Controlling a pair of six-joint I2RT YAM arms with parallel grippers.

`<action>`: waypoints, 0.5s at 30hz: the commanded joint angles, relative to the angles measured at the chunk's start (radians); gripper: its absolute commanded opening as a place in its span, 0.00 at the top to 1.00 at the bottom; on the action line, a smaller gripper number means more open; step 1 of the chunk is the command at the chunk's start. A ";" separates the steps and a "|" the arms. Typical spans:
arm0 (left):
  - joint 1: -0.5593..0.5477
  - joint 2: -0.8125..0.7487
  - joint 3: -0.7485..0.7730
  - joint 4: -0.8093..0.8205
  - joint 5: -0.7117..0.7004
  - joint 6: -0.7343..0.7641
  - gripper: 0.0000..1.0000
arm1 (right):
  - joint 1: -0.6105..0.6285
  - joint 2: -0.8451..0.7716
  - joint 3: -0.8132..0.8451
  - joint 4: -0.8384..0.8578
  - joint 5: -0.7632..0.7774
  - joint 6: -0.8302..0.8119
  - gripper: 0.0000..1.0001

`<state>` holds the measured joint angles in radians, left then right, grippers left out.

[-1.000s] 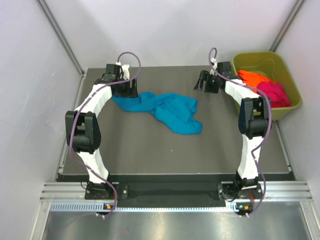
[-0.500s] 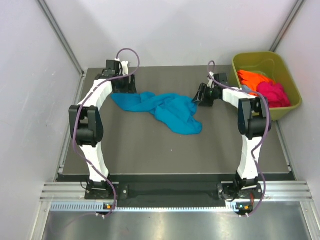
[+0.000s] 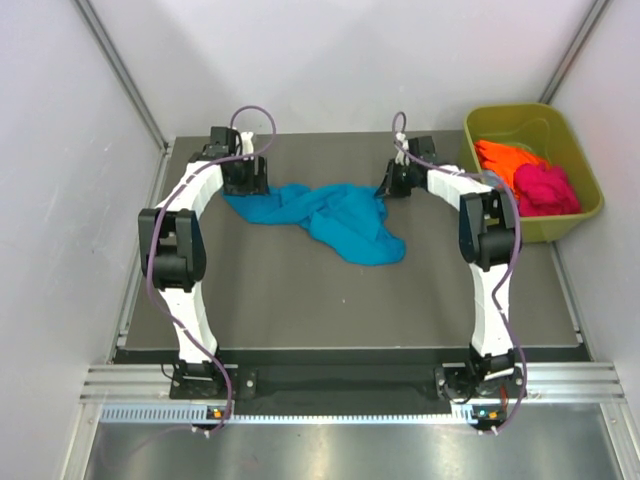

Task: Fold and stack the t-shirts
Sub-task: Flatten the tshirt out

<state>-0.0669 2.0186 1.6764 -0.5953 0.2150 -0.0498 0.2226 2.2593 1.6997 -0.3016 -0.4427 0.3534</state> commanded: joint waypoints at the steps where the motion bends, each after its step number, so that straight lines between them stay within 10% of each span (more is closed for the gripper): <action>1: 0.006 -0.064 -0.009 0.022 -0.003 -0.002 0.24 | 0.009 -0.064 0.150 -0.002 0.064 -0.157 1.00; 15: 0.052 -0.066 -0.023 0.080 0.066 -0.073 0.24 | 0.300 -0.556 -0.190 -0.338 0.018 -0.784 1.00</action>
<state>-0.0311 2.0178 1.6657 -0.5735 0.2413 -0.1066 0.4389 1.7611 1.6268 -0.4953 -0.3645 -0.2722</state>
